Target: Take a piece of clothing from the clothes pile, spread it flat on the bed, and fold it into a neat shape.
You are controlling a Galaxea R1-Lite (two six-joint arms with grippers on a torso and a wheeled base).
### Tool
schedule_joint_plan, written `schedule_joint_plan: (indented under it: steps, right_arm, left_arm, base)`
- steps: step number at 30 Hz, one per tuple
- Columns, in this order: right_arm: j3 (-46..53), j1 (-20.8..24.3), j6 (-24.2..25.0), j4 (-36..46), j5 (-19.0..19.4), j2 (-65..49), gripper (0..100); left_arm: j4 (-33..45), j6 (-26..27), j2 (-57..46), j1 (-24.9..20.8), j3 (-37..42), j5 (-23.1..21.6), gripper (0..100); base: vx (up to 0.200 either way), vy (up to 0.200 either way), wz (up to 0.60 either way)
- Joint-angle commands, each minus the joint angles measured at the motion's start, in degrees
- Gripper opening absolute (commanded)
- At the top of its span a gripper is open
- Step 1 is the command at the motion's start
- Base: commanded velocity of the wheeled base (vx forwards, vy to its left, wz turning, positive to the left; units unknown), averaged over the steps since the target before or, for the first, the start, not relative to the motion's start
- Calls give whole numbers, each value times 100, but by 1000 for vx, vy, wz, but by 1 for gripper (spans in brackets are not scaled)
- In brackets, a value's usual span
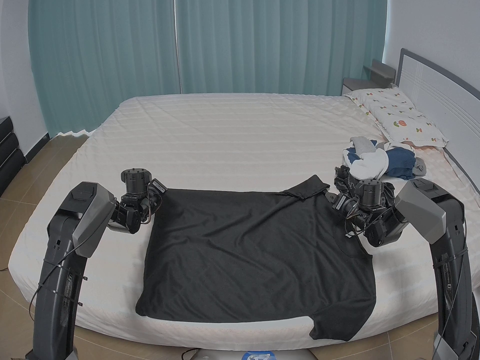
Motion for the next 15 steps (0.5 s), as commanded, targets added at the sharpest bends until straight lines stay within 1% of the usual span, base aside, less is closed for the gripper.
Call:
schedule_joint_plan:
  steps: [1, 11, 14, 15]
  right_arm:
    - [17, 1, 0, -2, 1, 18, 100]
    - [17, -8, 0, -11, 1, 27, 100]
    - [26, -8, 0, -55, 1, 27, 100]
    - [35, -8, 0, -90, 1, 36, 100]
  left_arm:
    - [246, -157, 335, 9, -614, 292, 0]
    - [263, -174, 432, 9, -817, 318, 0]
    - [255, -359, 476, 88, -1115, 582, 0]
    - [272, -429, 485, 88, -1168, 599, 0]
  base:
    - [0, 0, 0]
    - [0, 0, 0]
    - [0, 0, 0]
    - [0, 0, 0]
